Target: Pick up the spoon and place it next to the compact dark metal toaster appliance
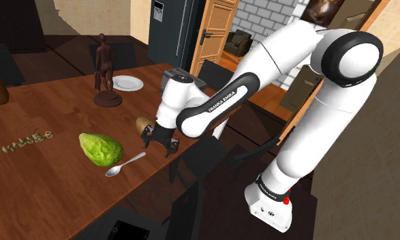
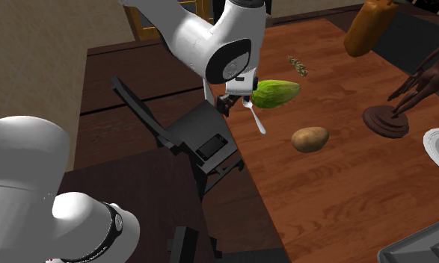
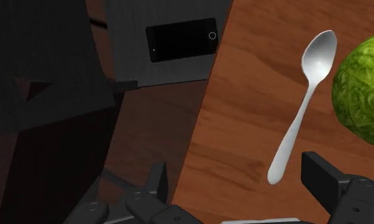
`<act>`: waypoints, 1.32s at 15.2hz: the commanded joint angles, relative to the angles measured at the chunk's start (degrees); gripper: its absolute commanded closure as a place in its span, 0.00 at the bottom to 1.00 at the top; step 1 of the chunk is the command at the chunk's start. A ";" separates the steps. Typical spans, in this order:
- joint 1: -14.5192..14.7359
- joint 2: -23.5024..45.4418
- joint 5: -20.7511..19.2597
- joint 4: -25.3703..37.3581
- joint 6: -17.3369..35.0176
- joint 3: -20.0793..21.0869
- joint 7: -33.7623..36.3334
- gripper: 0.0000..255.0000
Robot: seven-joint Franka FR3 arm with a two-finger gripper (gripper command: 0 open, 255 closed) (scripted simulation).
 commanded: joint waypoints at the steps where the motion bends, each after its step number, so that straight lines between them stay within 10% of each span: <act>1: 1.99 5.75 -7.12 2.96 2.74 -2.39 9.07 0.00; 10: 16.39 25.42 -18.80 19.82 9.08 -18.76 31.85 0.00; 20: 19.41 31.38 -20.77 23.13 11.98 -21.91 33.40 0.00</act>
